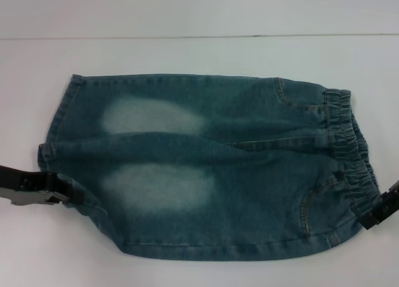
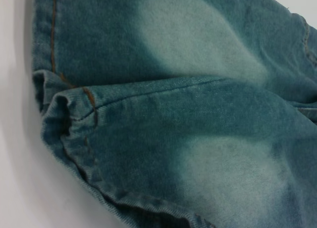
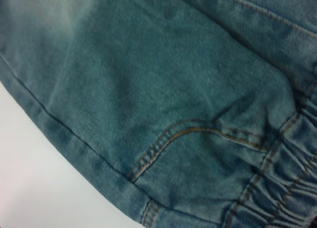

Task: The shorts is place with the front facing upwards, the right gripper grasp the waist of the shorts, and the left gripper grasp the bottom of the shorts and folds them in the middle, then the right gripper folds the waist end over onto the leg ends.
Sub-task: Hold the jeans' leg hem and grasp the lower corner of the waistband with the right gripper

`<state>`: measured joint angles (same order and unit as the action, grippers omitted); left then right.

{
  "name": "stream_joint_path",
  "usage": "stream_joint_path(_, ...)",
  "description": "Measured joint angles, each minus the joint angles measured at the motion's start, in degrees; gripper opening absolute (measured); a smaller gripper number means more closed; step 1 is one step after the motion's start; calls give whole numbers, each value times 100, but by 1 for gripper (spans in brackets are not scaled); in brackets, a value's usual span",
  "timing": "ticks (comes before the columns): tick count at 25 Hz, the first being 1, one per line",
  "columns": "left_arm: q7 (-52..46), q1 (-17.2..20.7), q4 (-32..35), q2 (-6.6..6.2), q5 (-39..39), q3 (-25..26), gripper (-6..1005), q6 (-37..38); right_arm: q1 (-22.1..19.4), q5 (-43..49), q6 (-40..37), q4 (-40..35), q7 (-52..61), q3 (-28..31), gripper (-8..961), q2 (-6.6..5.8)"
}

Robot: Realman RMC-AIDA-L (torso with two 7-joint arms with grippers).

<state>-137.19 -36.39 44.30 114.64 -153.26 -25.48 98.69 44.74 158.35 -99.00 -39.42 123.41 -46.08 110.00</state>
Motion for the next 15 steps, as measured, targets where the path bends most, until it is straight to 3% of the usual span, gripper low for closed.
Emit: stream_joint_path(15, 8, 6, 0, 14, 17, -1, 94, -5, -134, -603, -59, -2, -362, 2, 856, -16)
